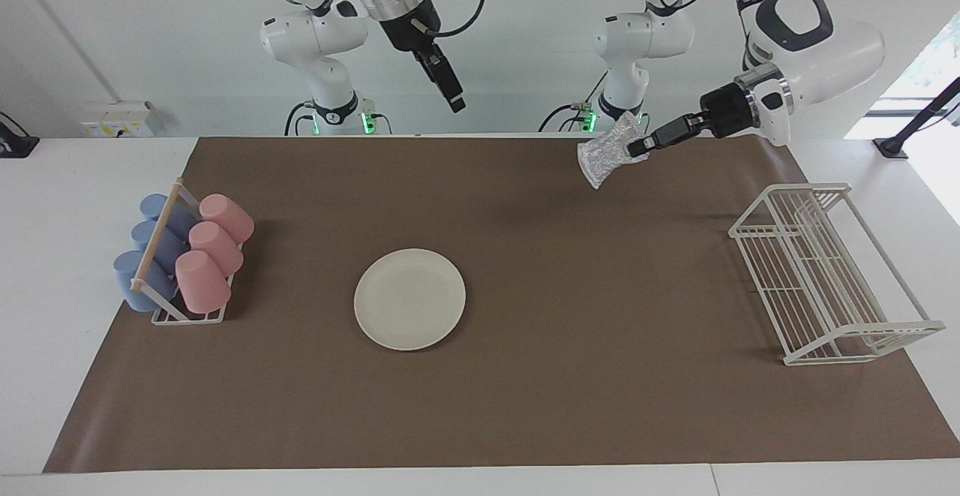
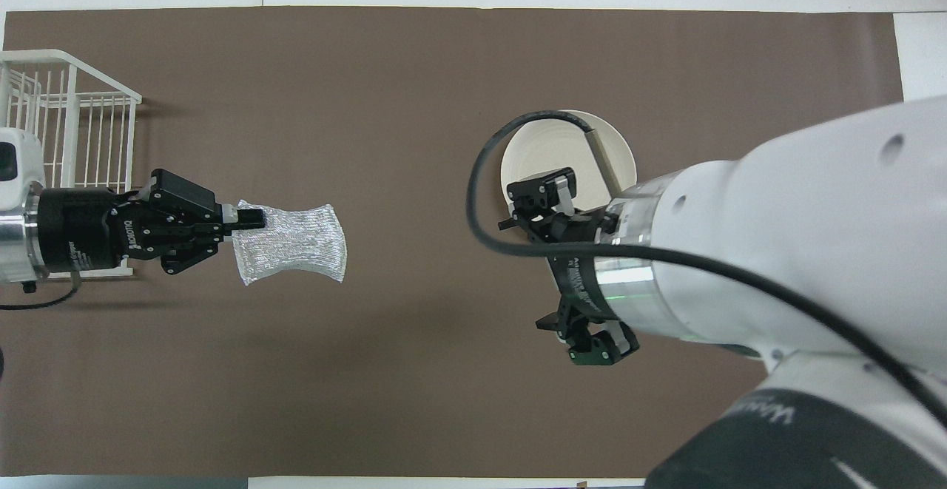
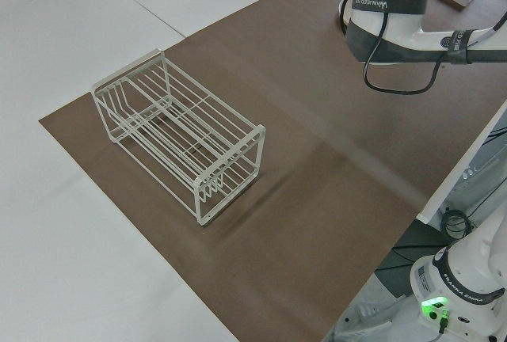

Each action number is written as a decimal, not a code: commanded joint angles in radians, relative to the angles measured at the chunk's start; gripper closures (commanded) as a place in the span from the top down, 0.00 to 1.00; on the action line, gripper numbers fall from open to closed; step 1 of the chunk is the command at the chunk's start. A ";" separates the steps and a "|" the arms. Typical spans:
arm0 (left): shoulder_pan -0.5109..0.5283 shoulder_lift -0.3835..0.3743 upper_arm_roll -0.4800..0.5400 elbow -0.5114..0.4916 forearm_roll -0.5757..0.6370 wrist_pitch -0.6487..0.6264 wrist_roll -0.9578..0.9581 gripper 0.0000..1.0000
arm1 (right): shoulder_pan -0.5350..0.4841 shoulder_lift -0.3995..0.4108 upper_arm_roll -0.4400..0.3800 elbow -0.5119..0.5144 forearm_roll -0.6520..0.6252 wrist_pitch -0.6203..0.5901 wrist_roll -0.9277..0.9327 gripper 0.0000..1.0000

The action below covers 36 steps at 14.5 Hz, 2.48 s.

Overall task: Wipe plate with sponge
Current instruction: 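Lift the scrubber with the left gripper while the right gripper reaches over, then grasp the scrubber with the right gripper from the left gripper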

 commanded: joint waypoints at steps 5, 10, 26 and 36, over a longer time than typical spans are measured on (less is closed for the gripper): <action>-0.072 -0.066 0.009 -0.232 -0.212 -0.023 0.546 0.00 | 0.105 -0.037 -0.005 -0.177 0.015 0.289 0.124 1.00; -0.078 -0.075 0.011 -0.250 -0.213 -0.058 0.560 0.00 | 0.112 0.010 -0.004 -0.212 0.015 0.371 0.140 1.00; -0.083 -0.082 0.011 -0.261 -0.223 -0.041 0.557 0.00 | 0.228 0.085 -0.001 -0.241 0.021 0.474 0.282 1.00; -0.082 -0.082 0.012 -0.265 -0.220 -0.050 0.556 0.00 | 0.228 0.079 -0.004 -0.254 0.001 0.431 0.123 0.00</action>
